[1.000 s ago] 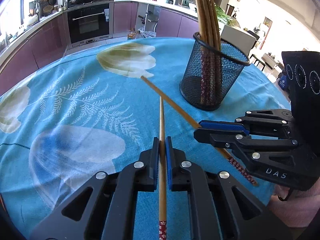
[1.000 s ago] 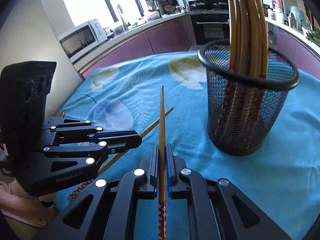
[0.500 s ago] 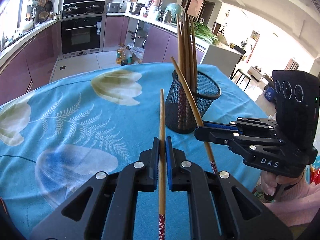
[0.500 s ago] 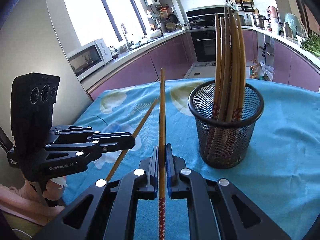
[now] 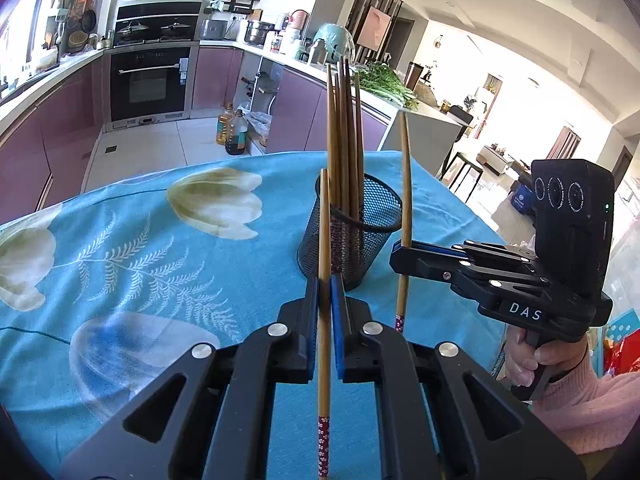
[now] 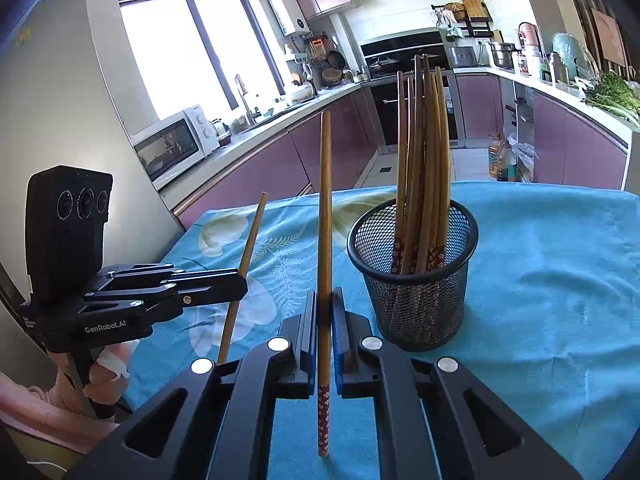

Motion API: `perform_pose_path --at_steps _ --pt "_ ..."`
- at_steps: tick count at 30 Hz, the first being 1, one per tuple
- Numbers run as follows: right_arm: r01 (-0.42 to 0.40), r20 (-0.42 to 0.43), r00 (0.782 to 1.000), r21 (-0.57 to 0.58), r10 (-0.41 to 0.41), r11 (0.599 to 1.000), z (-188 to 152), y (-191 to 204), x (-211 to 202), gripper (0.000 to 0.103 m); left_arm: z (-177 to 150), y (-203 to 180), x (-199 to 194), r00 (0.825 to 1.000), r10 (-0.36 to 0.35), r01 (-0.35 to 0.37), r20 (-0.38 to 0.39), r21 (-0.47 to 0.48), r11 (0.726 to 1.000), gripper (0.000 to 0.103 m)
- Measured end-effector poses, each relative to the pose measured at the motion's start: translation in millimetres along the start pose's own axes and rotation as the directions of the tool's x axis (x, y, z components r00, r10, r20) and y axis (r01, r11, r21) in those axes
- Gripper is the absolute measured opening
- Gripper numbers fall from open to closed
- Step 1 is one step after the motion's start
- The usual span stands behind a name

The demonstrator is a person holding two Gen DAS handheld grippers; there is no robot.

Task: Organize utensils
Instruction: 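Lift both held chopsticks upright above the black mesh cup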

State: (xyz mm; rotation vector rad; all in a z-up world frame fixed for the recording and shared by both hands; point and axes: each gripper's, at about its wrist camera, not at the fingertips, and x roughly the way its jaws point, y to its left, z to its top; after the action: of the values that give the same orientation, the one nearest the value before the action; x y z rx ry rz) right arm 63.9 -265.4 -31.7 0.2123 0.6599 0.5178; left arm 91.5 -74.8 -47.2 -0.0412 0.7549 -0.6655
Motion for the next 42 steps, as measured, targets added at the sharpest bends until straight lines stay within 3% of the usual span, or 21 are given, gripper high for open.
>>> perform_pose_path --at_steps 42 --pt "0.042 0.108 0.993 -0.01 -0.041 0.999 16 -5 -28 0.006 21 -13 -15 0.994 -0.073 0.071 0.086 0.025 0.997 0.007"
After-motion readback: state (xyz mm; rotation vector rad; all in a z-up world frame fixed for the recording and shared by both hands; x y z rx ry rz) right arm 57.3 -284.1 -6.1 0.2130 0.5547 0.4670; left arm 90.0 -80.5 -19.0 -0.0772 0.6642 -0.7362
